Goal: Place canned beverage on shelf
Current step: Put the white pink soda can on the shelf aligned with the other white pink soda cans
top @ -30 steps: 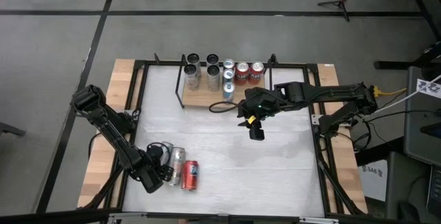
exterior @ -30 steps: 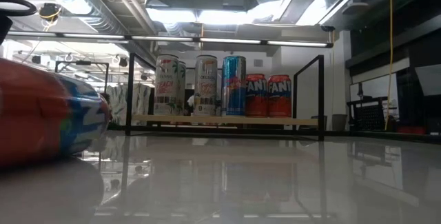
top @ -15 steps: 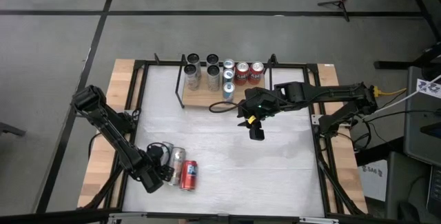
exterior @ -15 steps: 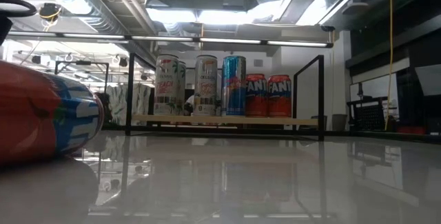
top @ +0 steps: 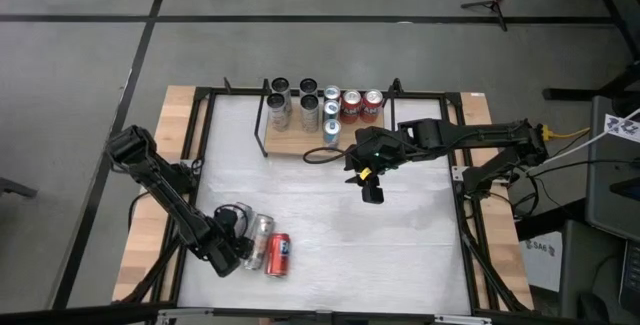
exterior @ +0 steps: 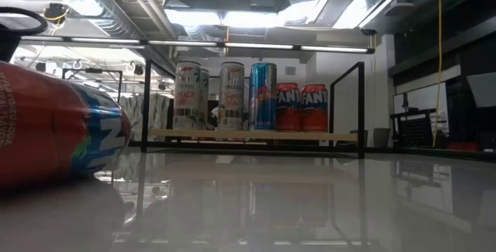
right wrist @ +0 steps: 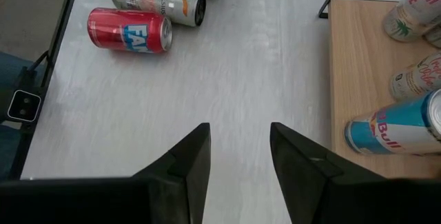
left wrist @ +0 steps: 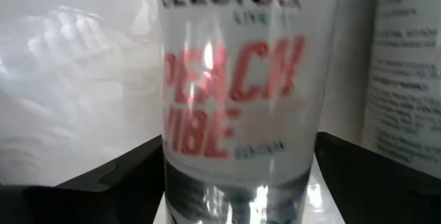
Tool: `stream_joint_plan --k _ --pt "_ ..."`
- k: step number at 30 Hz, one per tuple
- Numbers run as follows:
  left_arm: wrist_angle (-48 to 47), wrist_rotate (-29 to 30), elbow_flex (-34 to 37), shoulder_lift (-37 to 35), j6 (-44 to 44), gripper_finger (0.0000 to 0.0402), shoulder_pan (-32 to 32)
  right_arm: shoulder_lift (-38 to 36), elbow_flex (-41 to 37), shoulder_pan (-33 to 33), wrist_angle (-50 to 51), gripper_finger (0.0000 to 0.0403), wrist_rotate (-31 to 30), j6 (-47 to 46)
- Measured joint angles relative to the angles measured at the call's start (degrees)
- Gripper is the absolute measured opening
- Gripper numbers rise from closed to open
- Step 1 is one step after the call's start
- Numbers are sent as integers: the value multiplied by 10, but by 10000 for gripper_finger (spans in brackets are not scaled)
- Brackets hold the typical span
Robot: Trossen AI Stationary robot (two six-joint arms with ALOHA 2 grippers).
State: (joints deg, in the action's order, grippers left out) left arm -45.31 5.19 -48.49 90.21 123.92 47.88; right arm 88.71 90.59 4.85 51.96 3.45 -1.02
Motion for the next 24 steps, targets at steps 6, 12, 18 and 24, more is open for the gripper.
stream_joint_plan --k 6,12,18,24 --pt "-22 0 -1 -1 -15 340 -15 0 0 0 0 147 0 0" --pt "-40 0 -1 -1 -48 339 -39 0 0 0 0 147 0 0" --pt "-41 2 -1 -2 -119 339 -71 0 0 0 0 147 0 0" --pt "-44 1 -2 -2 -165 339 -104 0 0 0 0 147 0 0"
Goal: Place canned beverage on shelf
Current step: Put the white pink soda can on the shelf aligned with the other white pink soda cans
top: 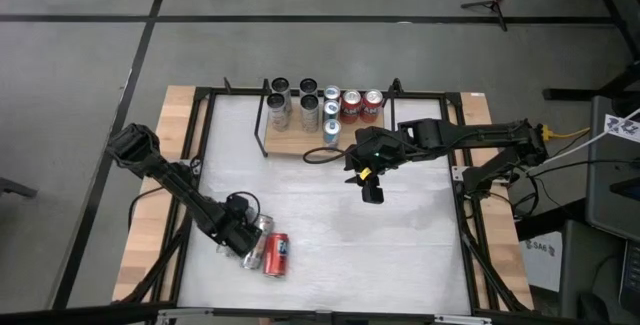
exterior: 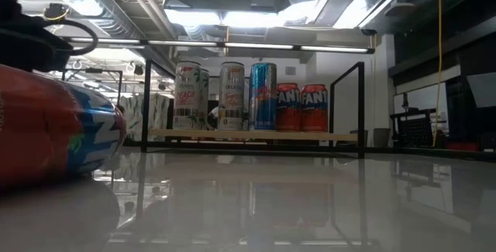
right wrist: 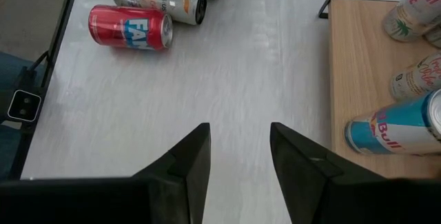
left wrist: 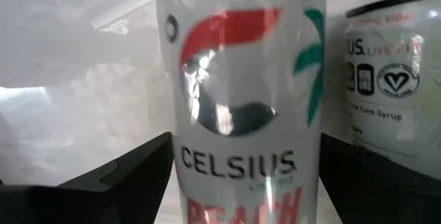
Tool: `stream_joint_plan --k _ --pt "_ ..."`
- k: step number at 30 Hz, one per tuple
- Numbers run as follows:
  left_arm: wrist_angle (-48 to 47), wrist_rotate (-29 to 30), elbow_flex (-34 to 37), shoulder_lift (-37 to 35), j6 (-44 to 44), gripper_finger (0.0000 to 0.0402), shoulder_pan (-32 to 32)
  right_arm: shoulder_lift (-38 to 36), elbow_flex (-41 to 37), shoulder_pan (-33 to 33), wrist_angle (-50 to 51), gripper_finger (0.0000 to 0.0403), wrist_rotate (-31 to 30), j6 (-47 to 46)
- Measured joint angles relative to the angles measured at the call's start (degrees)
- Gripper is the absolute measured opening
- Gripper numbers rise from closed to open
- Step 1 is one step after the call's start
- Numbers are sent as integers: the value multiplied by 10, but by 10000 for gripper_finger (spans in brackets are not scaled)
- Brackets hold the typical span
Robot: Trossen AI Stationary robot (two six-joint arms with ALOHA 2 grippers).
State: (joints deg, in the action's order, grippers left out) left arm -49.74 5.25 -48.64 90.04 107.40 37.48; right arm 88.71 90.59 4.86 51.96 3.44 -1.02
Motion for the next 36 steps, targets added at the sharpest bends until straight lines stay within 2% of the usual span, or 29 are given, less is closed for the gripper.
stream_joint_plan --k 9,21,28,36 --pt "0 -26 0 0 -26 324 -15 0 0 0 0 147 0 0" --pt "-8 -4 -2 -1 -17 227 -16 0 0 0 0 147 0 0" --pt "-26 48 -2 -11 1 227 -24 0 0 0 -9 147 0 0" --pt "-48 205 0 -41 4 229 -56 0 0 0 -51 147 0 0"
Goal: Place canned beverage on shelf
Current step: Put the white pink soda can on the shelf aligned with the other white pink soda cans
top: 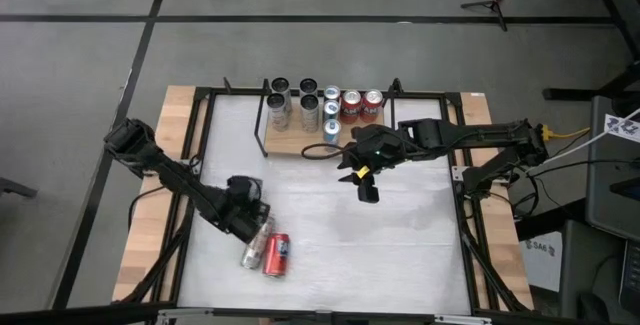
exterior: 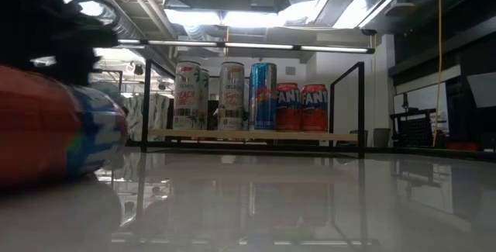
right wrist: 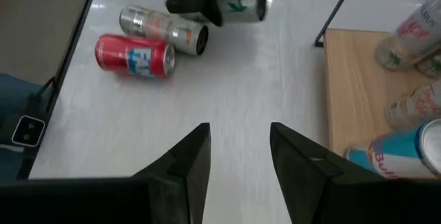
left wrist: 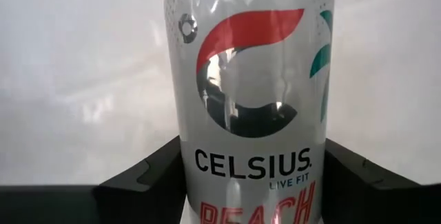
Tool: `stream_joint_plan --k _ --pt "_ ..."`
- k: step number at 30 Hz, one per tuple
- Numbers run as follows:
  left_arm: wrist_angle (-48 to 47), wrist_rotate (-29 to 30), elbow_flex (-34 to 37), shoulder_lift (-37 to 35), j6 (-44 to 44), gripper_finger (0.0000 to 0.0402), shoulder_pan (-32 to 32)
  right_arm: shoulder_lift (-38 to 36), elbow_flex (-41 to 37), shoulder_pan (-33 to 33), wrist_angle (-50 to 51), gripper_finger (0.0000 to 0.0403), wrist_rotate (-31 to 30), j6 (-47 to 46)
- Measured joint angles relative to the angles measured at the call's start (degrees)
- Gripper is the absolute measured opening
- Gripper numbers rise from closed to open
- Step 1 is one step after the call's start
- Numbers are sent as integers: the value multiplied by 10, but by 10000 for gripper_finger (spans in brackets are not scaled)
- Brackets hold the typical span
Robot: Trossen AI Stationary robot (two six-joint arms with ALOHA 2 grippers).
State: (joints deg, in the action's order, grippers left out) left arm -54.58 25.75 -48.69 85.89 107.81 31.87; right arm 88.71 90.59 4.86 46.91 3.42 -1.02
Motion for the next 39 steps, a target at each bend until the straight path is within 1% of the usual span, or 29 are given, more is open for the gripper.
stream_joint_plan --k 6,12,14,18,21,23,25,31,35,37,39 --pt "2 113 0 -1 -17 231 -32 0 0 0 -7 147 -5 0" --pt "2 235 0 -1 -20 232 -61 0 0 0 -7 147 -51 0" --pt "3 269 0 -1 -20 233 -70 0 0 0 -7 147 -64 1" --pt "15 329 0 -1 -23 234 -87 0 0 0 -7 147 -66 0" --pt "44 363 0 -1 -51 234 -102 0 0 0 -6 147 -66 0" --pt "79 382 0 -1 -83 234 -113 0 0 0 -6 147 -65 0" --pt "122 399 0 -1 -132 235 -127 0 0 0 -6 147 -65 0" --pt "259 453 0 -1 -318 235 -169 0 0 0 -6 147 -65 0" --pt "331 492 0 -1 -429 235 -197 0 0 0 -6 147 -65 0" --pt "353 503 0 -1 -467 235 -210 0 0 0 -6 147 -65 0" --pt "369 513 0 3 -484 235 -221 0 0 0 -6 147 -65 0"
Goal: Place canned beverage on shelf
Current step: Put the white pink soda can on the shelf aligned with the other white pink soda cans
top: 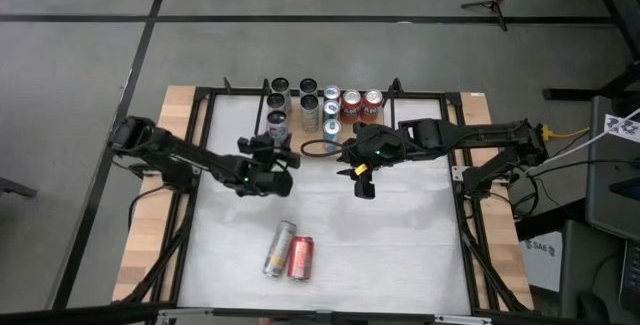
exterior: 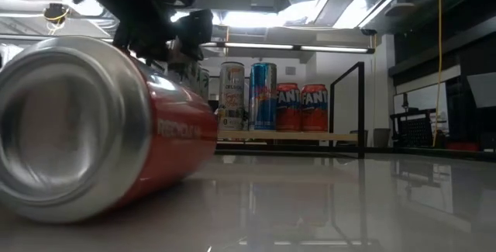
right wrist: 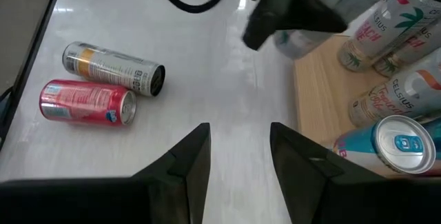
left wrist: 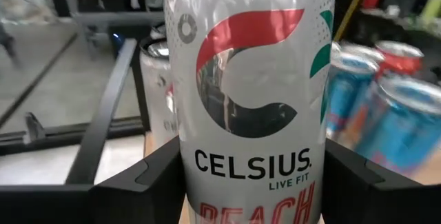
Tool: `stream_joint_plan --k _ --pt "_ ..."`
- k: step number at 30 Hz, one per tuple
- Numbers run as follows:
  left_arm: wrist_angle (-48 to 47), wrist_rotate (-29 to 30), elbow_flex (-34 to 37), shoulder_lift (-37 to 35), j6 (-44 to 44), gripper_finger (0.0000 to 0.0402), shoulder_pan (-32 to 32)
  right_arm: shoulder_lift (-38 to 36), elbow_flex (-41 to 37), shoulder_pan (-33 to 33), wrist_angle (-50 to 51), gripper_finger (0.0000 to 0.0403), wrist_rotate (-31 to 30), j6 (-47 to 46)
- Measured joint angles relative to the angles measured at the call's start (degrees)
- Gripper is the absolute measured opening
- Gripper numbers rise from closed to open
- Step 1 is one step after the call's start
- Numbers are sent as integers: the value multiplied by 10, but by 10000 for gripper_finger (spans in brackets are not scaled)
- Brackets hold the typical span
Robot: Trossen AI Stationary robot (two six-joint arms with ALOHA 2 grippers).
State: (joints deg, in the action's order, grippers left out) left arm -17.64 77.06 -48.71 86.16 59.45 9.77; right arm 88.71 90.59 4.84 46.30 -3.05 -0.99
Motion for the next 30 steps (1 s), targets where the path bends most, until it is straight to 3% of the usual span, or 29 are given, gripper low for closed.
stream_joint_plan --k 12,23,30 --pt "70 109 0 103 5 235 -5 0 0 0 0 147 0 0" --pt "88 124 0 172 77 235 -33 0 0 0 0 147 0 0" --pt "101 131 0 183 80 235 -46 0 0 0 0 147 0 8"
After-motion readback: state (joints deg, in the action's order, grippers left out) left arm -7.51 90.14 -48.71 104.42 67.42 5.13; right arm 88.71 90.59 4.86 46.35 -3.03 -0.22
